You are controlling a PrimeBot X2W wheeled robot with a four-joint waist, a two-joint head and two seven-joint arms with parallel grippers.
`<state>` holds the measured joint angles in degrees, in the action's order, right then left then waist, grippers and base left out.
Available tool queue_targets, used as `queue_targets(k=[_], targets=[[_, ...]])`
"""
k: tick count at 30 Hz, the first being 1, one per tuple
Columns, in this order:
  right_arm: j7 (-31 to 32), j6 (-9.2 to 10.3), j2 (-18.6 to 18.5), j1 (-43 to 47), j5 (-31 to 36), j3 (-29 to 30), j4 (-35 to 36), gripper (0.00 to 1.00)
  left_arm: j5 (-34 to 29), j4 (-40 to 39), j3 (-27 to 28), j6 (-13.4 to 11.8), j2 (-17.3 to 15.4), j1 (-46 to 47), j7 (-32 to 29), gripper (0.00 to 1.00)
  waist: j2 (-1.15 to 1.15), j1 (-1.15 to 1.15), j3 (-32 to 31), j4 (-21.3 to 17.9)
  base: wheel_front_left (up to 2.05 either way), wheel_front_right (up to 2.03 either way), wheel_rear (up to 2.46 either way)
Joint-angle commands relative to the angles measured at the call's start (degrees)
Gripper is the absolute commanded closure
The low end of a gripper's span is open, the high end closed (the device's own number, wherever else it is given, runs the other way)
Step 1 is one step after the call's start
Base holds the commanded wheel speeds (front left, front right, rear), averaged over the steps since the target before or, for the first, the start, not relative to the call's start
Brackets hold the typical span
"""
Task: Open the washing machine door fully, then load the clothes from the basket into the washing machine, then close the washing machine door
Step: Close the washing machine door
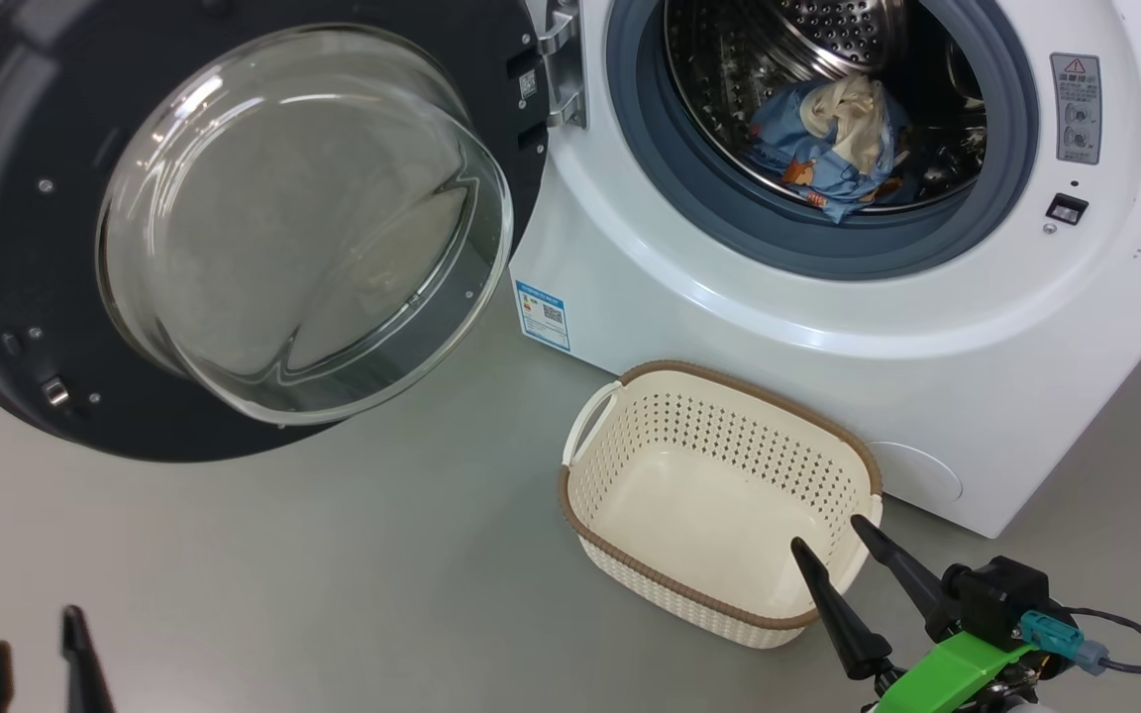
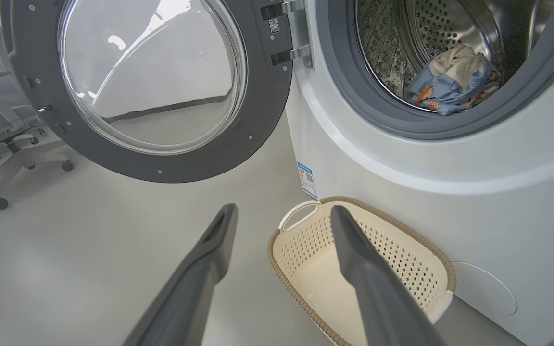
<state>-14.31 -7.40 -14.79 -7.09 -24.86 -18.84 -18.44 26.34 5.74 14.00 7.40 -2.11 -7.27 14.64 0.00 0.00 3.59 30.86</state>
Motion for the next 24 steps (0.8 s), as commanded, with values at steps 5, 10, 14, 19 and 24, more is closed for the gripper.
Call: queue_targets(k=[5, 10, 14, 19, 24], targets=[[-0.7, -0.09, -0.5, -1.4, 0.0, -0.8, 1.1, 0.0, 1.7, -5.0, 4.4, 0.1, -1.4, 4.1, 0.4, 0.87, 0.0, 0.0, 0.8, 0.1, 0.0, 0.0, 0.0], [-0.7, -0.09, -0.5, -1.6, 0.5, -0.3, 1.3, 0.0, 6.2, -7.2, 6.5, 0.1, -8.6, 9.7, 0.4, 1.0, 0.0, 0.0, 2.4, 0.2, 0.0, 0.0, 0.0], [-0.7, -0.09, -0.5, -1.8, 0.9, 0.1, 1.4, 0.0, 12.2, -5.0, 6.6, 0.1, -17.1, 16.6, 0.4, 1.0, 0.0, 0.0, 3.4, 0.2, 0.0, 0.0, 0.0], [-0.7, -0.09, -0.3, -1.4, 1.4, 0.8, 1.6, 0.0, 23.8, 4.2, 4.0, 0.1, -27.1, 26.7, -0.7, 1.0, 0.0, 0.0, 4.3, 0.0, 0.0, 0.0, 0.0], [-0.7, -0.09, -0.7, -0.9, 1.8, 0.7, 1.8, 0.0, 38.5, 16.1, 1.0, 0.1, -32.7, 37.3, -7.5, 1.0, 0.0, 0.0, 4.8, -0.2, 0.0, 0.0, 0.0]])
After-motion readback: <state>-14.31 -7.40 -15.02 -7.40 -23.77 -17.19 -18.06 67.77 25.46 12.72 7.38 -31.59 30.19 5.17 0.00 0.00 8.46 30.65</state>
